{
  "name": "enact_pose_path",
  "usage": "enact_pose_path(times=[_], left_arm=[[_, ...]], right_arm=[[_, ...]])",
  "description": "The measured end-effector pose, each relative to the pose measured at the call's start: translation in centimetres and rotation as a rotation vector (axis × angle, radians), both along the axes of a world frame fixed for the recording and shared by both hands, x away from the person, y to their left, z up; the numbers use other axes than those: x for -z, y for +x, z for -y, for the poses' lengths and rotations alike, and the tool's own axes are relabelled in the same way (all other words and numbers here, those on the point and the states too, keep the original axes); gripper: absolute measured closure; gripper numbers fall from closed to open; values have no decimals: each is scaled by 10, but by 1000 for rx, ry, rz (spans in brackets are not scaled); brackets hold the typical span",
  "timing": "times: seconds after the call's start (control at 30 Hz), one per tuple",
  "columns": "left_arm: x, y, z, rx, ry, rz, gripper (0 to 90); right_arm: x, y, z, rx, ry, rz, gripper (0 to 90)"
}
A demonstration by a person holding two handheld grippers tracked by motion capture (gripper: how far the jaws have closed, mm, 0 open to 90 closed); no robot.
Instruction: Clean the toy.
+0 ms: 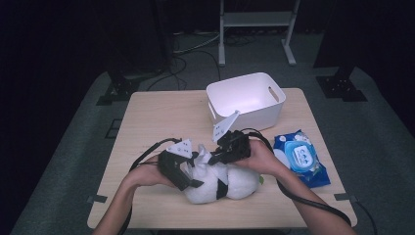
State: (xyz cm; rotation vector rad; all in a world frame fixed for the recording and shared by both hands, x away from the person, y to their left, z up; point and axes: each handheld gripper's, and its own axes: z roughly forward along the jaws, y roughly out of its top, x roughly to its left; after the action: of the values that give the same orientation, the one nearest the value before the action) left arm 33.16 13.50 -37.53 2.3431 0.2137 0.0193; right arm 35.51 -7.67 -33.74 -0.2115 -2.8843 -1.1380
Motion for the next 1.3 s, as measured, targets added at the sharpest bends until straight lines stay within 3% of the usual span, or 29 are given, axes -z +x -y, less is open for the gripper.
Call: enact_pose_path(times=[0.13, 0.37, 0.53, 0.83, 1.0, 1.3], left_arm=[[-1, -1, 0, 5, 6, 7, 82], [-1, -2, 0, 5, 7, 6, 82], [-3, -1, 1, 13, 14, 6, 82], [-4, -2, 2, 10, 21, 0, 82], [-8, -1, 3, 8, 7, -4, 79], [-19, 5, 7, -5, -26, -50, 71]], right_arm=[[2, 4, 8, 22, -9, 0, 844], [11, 9, 33, 85, -68, -12, 842], [15, 9, 53, 116, -40, -35, 841], [14, 6, 78, 154, -5, -37, 838], [21, 1, 81, 156, 3, -46, 841], [23, -7, 83, 132, 15, -50, 842]])
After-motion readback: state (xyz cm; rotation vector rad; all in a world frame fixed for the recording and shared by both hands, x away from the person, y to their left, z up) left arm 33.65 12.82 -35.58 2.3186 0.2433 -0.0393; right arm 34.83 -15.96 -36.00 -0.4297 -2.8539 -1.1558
